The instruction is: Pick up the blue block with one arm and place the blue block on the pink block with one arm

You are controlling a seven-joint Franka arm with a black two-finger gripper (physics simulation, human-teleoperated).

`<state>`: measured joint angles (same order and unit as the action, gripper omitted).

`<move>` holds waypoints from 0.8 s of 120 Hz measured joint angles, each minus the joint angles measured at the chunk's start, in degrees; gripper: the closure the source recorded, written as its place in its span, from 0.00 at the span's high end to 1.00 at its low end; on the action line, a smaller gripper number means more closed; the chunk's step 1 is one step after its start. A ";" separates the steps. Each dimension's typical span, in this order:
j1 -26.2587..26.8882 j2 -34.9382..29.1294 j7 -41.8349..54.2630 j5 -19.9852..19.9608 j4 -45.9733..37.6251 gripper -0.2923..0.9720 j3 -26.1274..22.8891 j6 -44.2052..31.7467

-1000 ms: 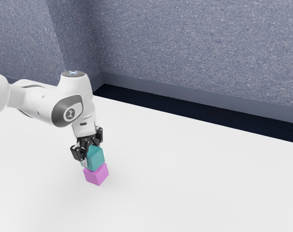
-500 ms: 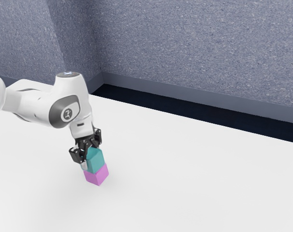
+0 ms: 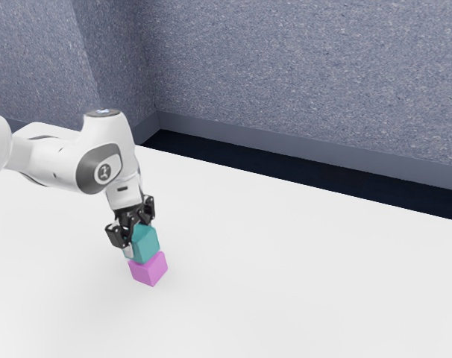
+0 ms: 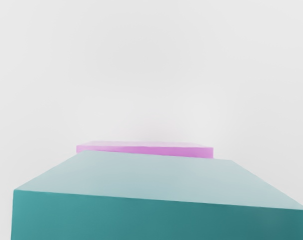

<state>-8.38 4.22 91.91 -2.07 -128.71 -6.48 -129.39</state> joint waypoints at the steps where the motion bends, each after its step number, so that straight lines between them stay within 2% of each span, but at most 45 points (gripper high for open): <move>1: 0.02 0.00 0.03 0.02 0.00 0.52 0.01 0.00; 39: 0.00 -0.68 0.77 0.32 -0.04 0.70 0.06 0.36; 46: -0.10 -3.96 0.81 0.31 -0.17 0.72 0.01 1.47; 56: -0.03 -12.70 0.82 -0.03 0.31 0.73 -0.02 5.86; 64: 1.96 -16.70 -0.02 0.12 7.64 0.74 -0.27 13.41; 72: 4.04 -15.33 -2.53 0.82 20.08 0.75 -0.02 22.92; 81: 6.17 -13.58 -6.38 4.07 30.35 0.76 1.23 30.98; 96: 7.33 -12.29 -13.21 5.22 36.46 0.76 4.66 39.20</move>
<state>-1.04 -8.07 78.70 3.14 -92.26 -1.82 -90.20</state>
